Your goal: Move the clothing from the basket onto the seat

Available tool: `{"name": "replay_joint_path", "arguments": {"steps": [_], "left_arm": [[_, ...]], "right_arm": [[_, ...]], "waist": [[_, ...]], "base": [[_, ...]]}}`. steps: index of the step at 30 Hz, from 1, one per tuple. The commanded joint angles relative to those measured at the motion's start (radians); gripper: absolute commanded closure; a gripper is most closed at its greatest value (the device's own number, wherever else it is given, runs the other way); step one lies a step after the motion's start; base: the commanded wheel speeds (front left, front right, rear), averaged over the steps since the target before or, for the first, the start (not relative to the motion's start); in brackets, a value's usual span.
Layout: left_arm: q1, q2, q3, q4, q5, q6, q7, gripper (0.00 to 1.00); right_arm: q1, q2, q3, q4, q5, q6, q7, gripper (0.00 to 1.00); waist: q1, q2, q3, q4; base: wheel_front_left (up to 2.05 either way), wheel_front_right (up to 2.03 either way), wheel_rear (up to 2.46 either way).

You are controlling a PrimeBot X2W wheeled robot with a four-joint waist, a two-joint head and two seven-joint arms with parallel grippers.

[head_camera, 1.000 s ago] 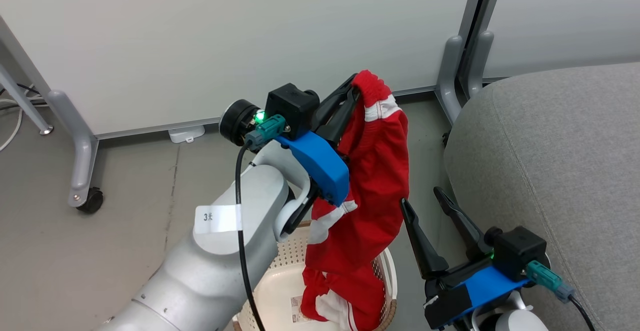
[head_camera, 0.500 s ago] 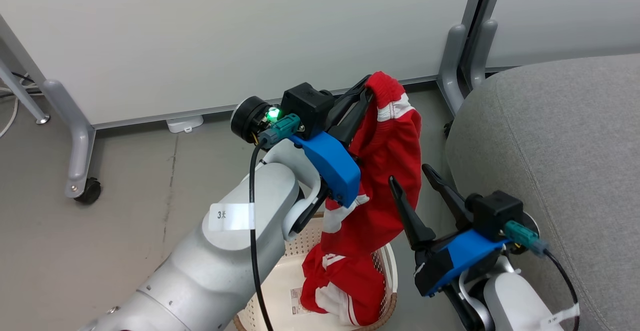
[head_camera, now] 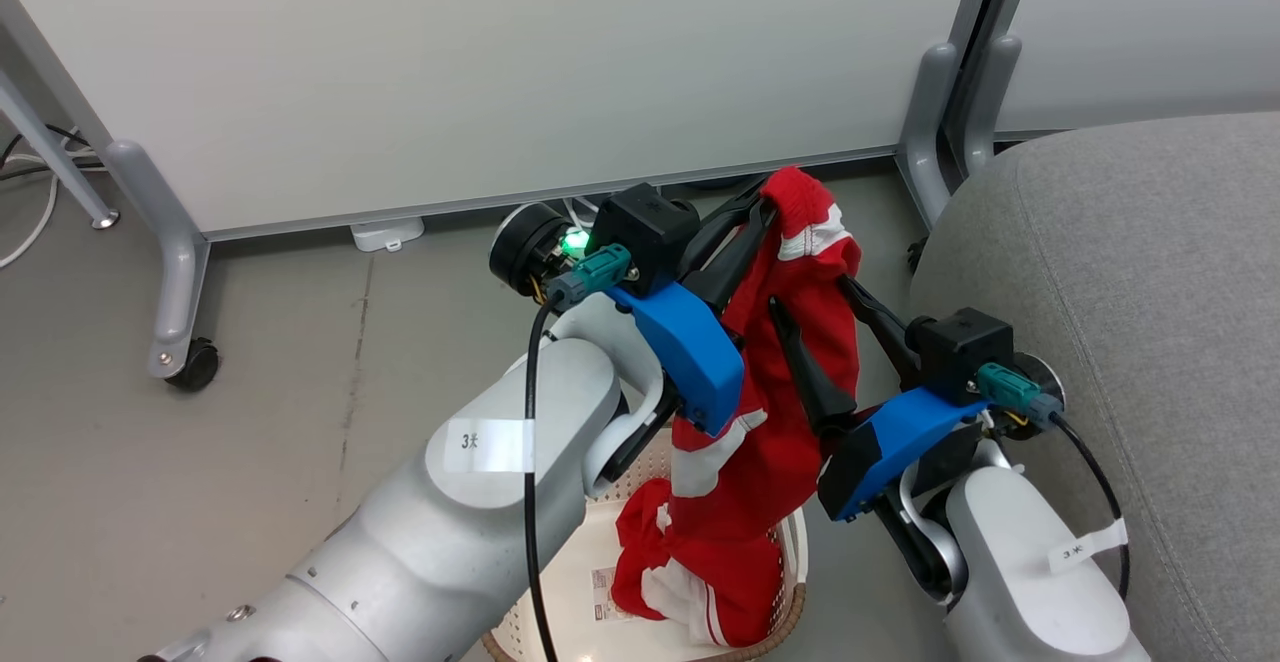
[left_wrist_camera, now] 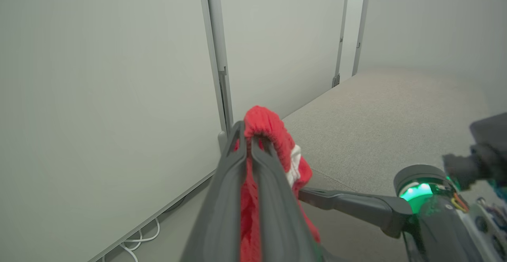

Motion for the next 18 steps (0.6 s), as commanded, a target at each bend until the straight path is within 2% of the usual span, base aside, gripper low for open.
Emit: {"name": "replay_joint_path", "arguments": {"steps": [1, 7, 18], "left_arm": [[-0.017, 0.0, -0.009, 0.001, -0.008, 0.004, -0.005, 1.0], [-0.008, 0.001, -0.037, 0.023, -0.03, 0.011, -0.008, 1.0], [-0.001, 0.001, -0.054, 0.101, -0.053, 0.017, -0.022, 1.0]], "right_arm": [[-0.025, -0.002, 0.005, 0.022, 0.002, 0.0, -0.006, 0.0], [-0.047, -0.002, 0.031, 0.062, 0.021, 0.0, -0.028, 0.0], [-0.017, -0.002, 0.053, 0.021, 0.022, 0.0, -0.012, 0.0]], "waist": [[-0.0001, 0.0, -0.001, 0.001], [-0.0001, 0.0, -0.018, 0.0], [-0.0001, 0.0, -0.033, -0.019]], "base": [[0.0, 0.0, 0.0], [0.0, 0.0, 0.0], [0.0, 0.0, 0.0]]}}
